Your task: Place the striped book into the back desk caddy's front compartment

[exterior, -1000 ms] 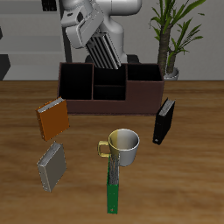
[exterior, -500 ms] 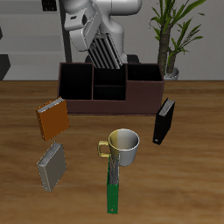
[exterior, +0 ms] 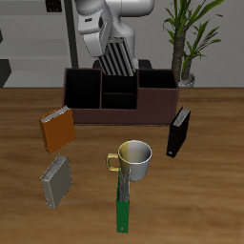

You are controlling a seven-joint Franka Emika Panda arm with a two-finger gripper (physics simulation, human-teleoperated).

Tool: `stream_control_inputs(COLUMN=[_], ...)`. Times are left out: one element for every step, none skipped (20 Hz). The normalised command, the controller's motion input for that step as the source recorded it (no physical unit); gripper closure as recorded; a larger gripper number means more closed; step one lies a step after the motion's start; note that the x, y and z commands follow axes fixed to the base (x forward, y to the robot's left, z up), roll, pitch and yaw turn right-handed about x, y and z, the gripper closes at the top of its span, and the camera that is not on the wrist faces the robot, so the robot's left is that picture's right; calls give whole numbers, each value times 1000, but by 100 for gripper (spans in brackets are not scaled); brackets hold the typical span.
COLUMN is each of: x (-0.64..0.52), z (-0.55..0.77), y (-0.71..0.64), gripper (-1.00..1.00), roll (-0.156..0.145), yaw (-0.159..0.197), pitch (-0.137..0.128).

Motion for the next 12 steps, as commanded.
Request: stream_control_inputs(x=[32,-35,-52,-6,-24,-121,103,-164,-84,-75,178,-261], z=[-80,-140,-52,-61,-75,-44,15,-205,-135,-53,-7,-230], y=[65,169,192,158,121,298,-67,327,141,133,-115,261], gripper=[100,100,100,100,100,100,100,100,100,100,100,100], roll=[-56,-4,-17,-16,-34,16,0,-65,6,-1,0,-69], yaw=[7,153,106,4,108,109,0,148,127,102,0,193], pitch=[34,3,-24,43,-9,-29,0,44,-22,-13,0,51])
